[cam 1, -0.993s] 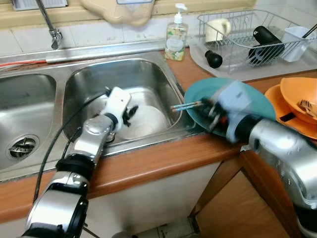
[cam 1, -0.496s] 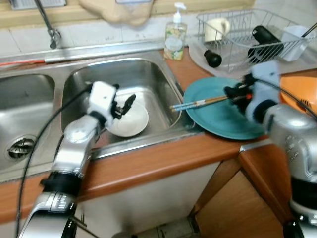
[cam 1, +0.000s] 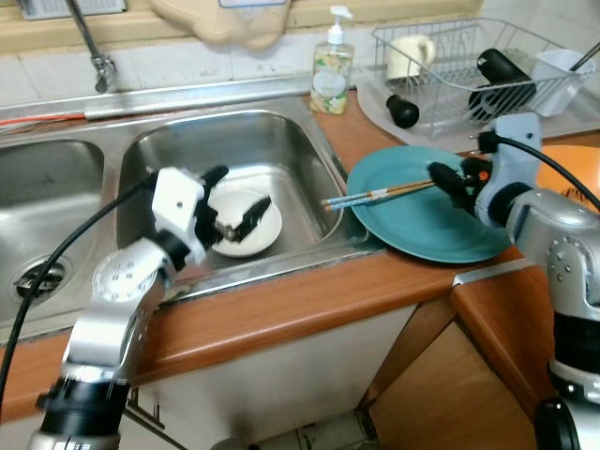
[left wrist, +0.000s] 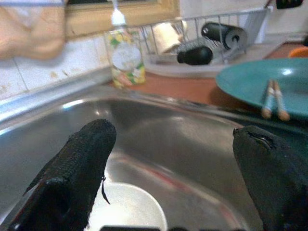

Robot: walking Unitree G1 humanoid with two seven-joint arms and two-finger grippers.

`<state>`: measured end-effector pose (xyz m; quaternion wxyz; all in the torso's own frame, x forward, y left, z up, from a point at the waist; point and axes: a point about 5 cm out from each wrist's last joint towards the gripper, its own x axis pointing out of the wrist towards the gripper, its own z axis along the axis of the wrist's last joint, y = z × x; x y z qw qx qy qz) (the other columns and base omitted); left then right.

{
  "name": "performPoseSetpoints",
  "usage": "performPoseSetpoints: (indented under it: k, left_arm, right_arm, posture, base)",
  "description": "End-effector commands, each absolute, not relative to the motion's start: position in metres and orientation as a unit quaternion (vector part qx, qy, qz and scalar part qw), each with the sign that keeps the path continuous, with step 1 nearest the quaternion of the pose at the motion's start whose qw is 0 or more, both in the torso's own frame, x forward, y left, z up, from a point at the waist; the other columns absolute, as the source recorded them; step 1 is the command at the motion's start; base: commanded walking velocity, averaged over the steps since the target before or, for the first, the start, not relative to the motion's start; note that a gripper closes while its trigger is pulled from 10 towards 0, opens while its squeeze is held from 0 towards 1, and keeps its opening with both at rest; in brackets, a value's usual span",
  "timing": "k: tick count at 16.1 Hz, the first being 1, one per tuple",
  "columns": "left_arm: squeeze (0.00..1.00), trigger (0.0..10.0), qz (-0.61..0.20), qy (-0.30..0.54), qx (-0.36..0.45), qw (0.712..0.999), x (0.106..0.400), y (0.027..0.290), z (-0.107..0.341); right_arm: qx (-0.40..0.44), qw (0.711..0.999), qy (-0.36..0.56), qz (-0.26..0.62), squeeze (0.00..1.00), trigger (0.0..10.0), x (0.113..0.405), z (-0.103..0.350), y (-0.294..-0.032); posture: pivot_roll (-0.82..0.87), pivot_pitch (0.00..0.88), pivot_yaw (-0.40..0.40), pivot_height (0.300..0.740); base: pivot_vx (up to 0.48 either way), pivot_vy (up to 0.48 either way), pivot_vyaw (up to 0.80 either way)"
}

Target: Kitchen organization

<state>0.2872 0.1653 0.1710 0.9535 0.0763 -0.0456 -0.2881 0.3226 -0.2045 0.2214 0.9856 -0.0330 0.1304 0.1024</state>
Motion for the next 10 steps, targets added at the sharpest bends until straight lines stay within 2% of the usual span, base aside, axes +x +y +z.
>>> performPoseSetpoints:
  k: [1,3,4,7,8,9,10]
  left_arm:
    - [0.00,10.0,-0.298,-0.040,0.079,0.950,0.283,0.164,0.172]
    - [0.00,10.0,-0.307,-0.031,0.082,0.948,0.279,0.162,0.171]
    - [0.00,10.0,-0.313,-0.025,0.092,0.945,0.279,0.161,0.171]
    - [0.00,10.0,-0.323,-0.019,0.095,0.941,0.277,0.159,0.171]
    - [0.00,10.0,-0.330,-0.016,0.095,0.939,0.274,0.157,0.171]
    - [0.00,10.0,-0.334,-0.012,0.099,0.937,0.272,0.157,0.171]
    - [0.00,10.0,-0.337,-0.009,0.102,0.936,0.271,0.155,0.171]
  right_arm:
    - [-0.052,0.986,0.107,0.113,1.00,10.0,0.326,0.231,-0.205]
    - [-0.121,0.974,0.066,0.180,1.00,10.0,0.325,0.238,-0.205]
    - [-0.178,0.952,0.053,0.244,1.00,10.0,0.322,0.234,-0.203]
    - [-0.218,0.935,0.059,0.275,1.00,10.0,0.324,0.229,-0.206]
    - [-0.248,0.919,0.057,0.301,1.00,10.0,0.326,0.229,-0.206]
    - [-0.276,0.902,0.060,0.328,0.74,10.0,0.328,0.226,-0.206]
    - [-0.299,0.884,0.065,0.353,0.23,10.0,0.330,0.222,-0.208]
  posture:
    - [-0.08,0.000,0.001,0.740]
    - [-0.08,0.000,0.000,0.740]
    - [-0.08,0.000,-0.001,0.740]
    - [-0.08,0.000,-0.004,0.740]
    - [-0.08,0.000,-0.005,0.740]
    - [-0.07,0.000,-0.007,0.740]
    - [-0.07,0.000,-0.010,0.740]
  base:
    - [0.000,0.000,0.00]
    - [0.000,0.000,0.00]
    - [0.000,0.000,0.00]
    - [0.000,0.000,0.00]
    - [0.000,0.000,0.00]
    - [0.000,0.000,0.00]
    - [0.000,0.000,0.00]
